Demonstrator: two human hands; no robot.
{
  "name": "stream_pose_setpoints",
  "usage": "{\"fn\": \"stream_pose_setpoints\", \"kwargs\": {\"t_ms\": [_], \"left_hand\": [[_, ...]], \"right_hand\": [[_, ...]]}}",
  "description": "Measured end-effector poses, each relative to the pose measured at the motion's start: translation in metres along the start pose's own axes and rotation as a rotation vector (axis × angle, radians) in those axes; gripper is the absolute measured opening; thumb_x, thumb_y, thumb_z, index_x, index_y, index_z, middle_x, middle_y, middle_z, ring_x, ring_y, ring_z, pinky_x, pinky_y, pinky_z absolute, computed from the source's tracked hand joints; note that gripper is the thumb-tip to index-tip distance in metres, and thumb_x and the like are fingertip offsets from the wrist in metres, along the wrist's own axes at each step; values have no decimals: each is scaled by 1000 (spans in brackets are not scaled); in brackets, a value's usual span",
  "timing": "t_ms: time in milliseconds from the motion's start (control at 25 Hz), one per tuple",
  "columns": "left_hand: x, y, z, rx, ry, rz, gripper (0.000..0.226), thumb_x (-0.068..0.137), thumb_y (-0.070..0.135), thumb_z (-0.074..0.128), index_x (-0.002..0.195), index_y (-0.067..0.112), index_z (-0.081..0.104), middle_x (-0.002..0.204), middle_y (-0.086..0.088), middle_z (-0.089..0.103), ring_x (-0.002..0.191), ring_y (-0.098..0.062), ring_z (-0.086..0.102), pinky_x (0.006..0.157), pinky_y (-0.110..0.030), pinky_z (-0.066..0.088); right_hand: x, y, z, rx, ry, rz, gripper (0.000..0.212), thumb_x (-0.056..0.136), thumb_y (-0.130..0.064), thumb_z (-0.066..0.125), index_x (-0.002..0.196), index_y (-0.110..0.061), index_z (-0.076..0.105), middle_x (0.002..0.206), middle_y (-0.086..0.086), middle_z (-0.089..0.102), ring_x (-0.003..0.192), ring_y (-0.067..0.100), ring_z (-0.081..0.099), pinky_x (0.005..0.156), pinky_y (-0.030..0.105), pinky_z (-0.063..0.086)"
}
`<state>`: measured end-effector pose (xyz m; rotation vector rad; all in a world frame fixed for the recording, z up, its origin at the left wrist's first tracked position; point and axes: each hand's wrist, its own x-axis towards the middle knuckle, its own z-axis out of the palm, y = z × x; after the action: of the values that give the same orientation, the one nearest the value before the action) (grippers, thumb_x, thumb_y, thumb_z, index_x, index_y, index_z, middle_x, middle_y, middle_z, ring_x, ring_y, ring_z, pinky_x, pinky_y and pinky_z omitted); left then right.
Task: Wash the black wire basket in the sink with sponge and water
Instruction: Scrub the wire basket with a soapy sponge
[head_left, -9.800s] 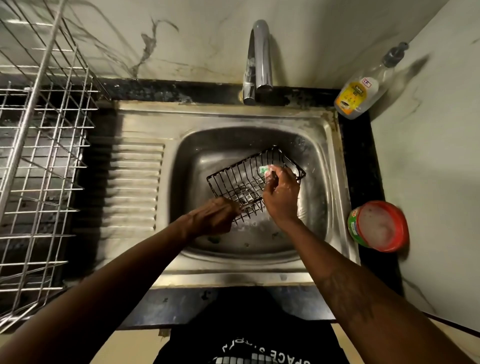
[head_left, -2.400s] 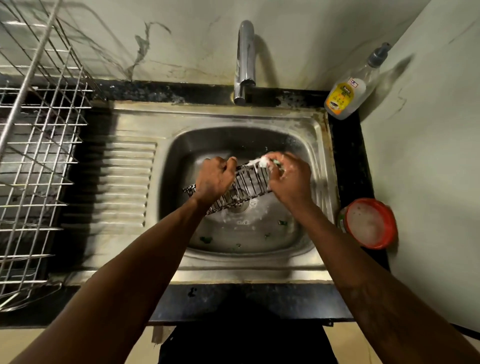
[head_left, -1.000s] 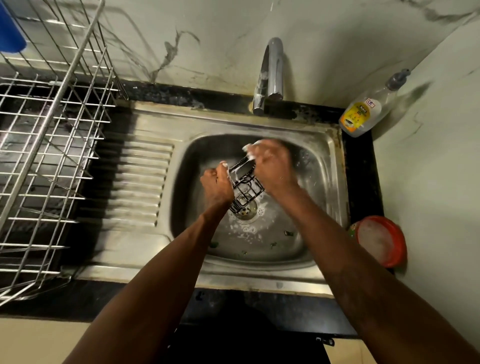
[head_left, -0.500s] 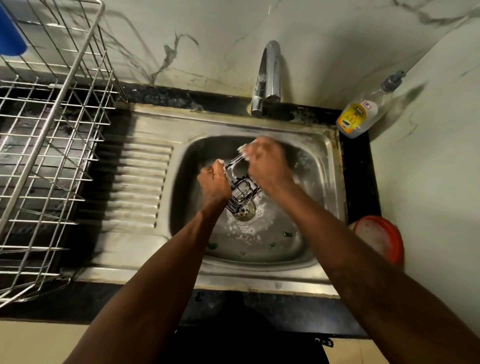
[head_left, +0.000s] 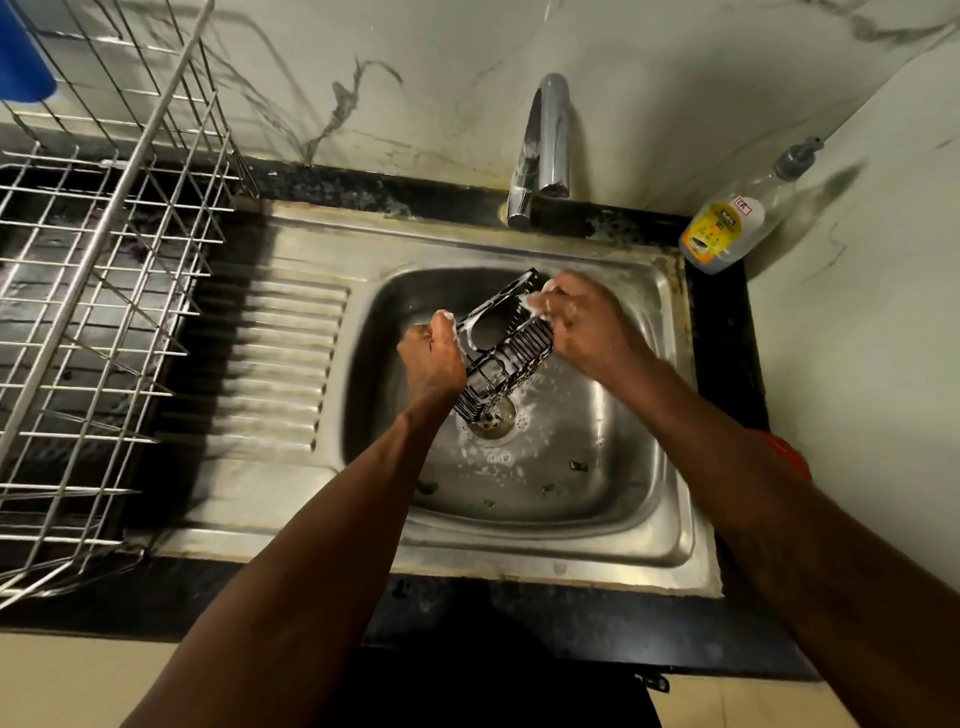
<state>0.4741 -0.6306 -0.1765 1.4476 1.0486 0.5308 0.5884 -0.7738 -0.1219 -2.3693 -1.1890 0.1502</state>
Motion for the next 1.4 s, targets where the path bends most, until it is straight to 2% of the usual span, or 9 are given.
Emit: {"fn": "stream_pose_setpoints", "kwargs": {"t_ms": [320, 440, 560, 720, 840, 1080, 1200, 1280, 1400], "left_hand": [[1, 6, 2, -59, 40, -58, 48, 96, 16, 53, 53, 23, 31, 36, 15, 29, 39, -1, 24, 51, -30, 23], [-4, 10, 1, -5, 51, -28, 49, 97, 16, 52, 52, 21, 32, 39, 13, 29, 37, -3, 28, 44, -25, 24], [-1, 7, -1, 23, 46, -24, 49, 96, 18, 53, 49, 19, 37, 49, 7, 34, 40, -4, 30, 45, -27, 29], [6, 7, -2, 25, 57, -16, 44, 94, 20, 52, 52, 11, 47, 53, -1, 40, 42, -4, 32, 47, -29, 31], [4, 8, 0, 0, 35, -26, 45, 94, 20, 51, 50, 15, 43, 51, 4, 39, 42, -3, 31, 45, -26, 30], [11, 12, -6, -35, 73, -192, 42, 99, 32, 44, 59, 20, 45, 65, 2, 54, 74, -24, 52, 79, -40, 47], [14, 6, -5, -1, 59, -128, 52, 92, 43, 47, 47, 17, 41, 49, -2, 49, 54, -17, 42, 63, -39, 44], [12, 5, -3, 35, 27, -109, 66, 94, 57, 51, 45, 16, 37, 46, 5, 42, 48, -12, 35, 56, -34, 37], [12, 1, -2, 85, -12, -75, 77, 85, 75, 55, 41, 14, 38, 42, 9, 38, 46, -11, 34, 52, -31, 35]], "right_hand": [[-15, -16, 14, -147, 99, 82, 29, 86, 6, 61, 112, -1, 71, 106, 18, 63, 94, 32, 61, 79, 35, 51], [-7, -31, 23, -102, 79, 130, 27, 91, 0, 57, 113, -6, 70, 105, 14, 60, 85, 28, 61, 70, 34, 53], [-21, -62, 40, -39, 23, 9, 26, 90, -1, 59, 111, -7, 71, 97, 10, 56, 74, 24, 60, 58, 32, 51], [-30, -69, 51, 60, 133, -52, 18, 83, 9, 65, 93, -1, 75, 86, 13, 60, 67, 25, 61, 59, 32, 53], [-44, -63, 58, 183, 241, -77, 22, 95, -4, 54, 93, 0, 75, 89, 10, 65, 77, 24, 65, 70, 40, 56], [-8, -79, 59, 40, 232, -93, 18, 82, 4, 67, 95, -2, 78, 83, 15, 64, 74, 31, 62, 62, 38, 54], [-41, -56, 52, 125, 197, -85, 20, 91, 1, 60, 98, -5, 77, 89, 11, 66, 78, 24, 64, 66, 39, 55], [-42, -35, 44, 254, 298, 63, 21, 95, 0, 56, 99, -7, 75, 92, 6, 66, 74, 13, 62, 62, 32, 54], [-14, -19, 41, 211, 497, 162, 21, 90, 8, 62, 98, -4, 78, 92, 9, 70, 81, 5, 61, 75, 22, 55]]}}
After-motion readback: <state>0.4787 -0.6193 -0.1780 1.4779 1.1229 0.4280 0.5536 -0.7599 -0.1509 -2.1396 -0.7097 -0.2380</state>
